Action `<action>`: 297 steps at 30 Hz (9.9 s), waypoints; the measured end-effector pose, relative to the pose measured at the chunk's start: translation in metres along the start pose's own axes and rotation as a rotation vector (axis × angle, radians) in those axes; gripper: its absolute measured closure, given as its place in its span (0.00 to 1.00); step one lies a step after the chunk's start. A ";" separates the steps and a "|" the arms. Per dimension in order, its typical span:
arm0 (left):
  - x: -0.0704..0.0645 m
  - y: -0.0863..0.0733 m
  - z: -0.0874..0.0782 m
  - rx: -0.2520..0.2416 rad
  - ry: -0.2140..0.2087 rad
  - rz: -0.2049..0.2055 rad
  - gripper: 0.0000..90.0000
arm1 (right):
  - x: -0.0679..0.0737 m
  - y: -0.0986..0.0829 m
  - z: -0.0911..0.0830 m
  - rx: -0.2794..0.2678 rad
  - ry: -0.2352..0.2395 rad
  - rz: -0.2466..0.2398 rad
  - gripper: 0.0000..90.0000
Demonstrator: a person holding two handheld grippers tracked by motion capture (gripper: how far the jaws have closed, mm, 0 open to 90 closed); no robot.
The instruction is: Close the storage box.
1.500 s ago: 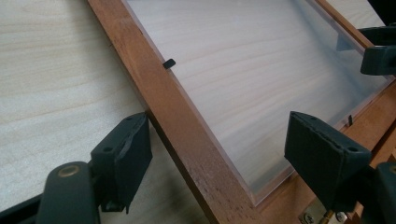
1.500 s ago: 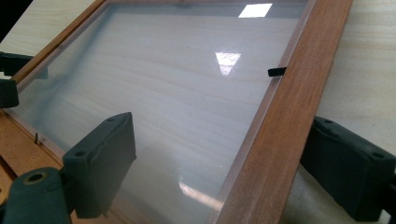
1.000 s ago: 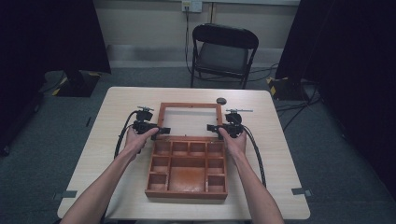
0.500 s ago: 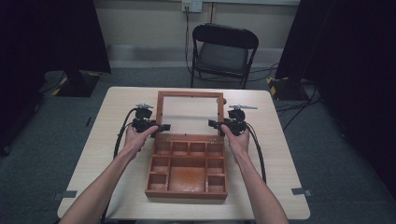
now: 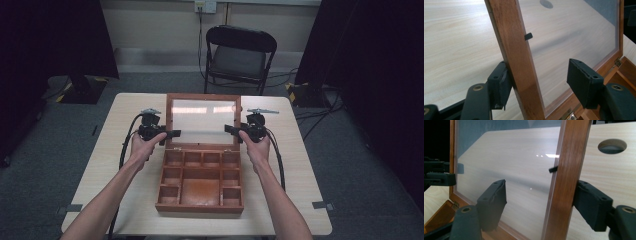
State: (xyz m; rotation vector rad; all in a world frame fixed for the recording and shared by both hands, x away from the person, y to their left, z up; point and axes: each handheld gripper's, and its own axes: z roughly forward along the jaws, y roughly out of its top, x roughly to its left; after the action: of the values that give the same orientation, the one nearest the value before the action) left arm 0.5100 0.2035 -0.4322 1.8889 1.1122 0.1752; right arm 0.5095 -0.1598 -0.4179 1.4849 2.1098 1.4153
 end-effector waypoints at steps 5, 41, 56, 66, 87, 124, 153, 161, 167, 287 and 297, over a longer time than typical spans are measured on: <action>-0.002 0.003 -0.005 -0.009 0.001 0.011 0.43 | 0.000 0.006 -0.004 -0.014 0.010 -0.001 0.34; -0.023 0.016 -0.035 -0.084 -0.043 0.076 0.41 | 0.015 0.006 -0.039 -0.053 0.059 -0.058 0.47; -0.032 0.009 -0.051 -0.116 -0.075 0.095 0.43 | 0.021 0.002 -0.052 -0.063 0.099 -0.056 0.51; -0.035 0.000 -0.056 -0.114 -0.066 0.101 0.42 | 0.025 -0.004 -0.060 -0.063 0.106 -0.053 0.50; -0.038 -0.016 -0.070 -0.108 -0.084 0.128 0.55 | 0.033 -0.017 -0.077 -0.035 0.110 -0.058 0.46; -0.060 -0.036 -0.077 -0.061 -0.046 0.148 0.21 | 0.023 -0.050 -0.095 0.122 0.065 -0.089 0.35; -0.066 -0.046 -0.084 -0.060 -0.055 0.154 0.20 | 0.036 0.001 -0.123 0.059 0.020 -0.109 0.45; -0.067 -0.053 -0.085 -0.068 -0.061 0.152 0.20 | 0.073 0.023 -0.129 0.035 0.186 -0.190 0.57; -0.069 -0.056 -0.086 -0.083 -0.063 0.144 0.20 | 0.109 0.025 -0.127 0.071 0.321 -0.261 0.69; -0.001 -0.083 -0.101 0.059 0.086 0.035 0.25 | 0.143 -0.097 -0.041 0.539 0.470 -0.319 0.75; 0.004 -0.084 -0.099 0.078 0.104 0.021 0.24 | 0.104 -0.062 -0.072 0.299 0.321 -0.215 0.43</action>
State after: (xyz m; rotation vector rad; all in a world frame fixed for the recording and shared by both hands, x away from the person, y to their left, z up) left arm 0.4086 0.2847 -0.4398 1.9802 1.1849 0.2473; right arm 0.3766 -0.1201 -0.3939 1.1292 2.6838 1.3801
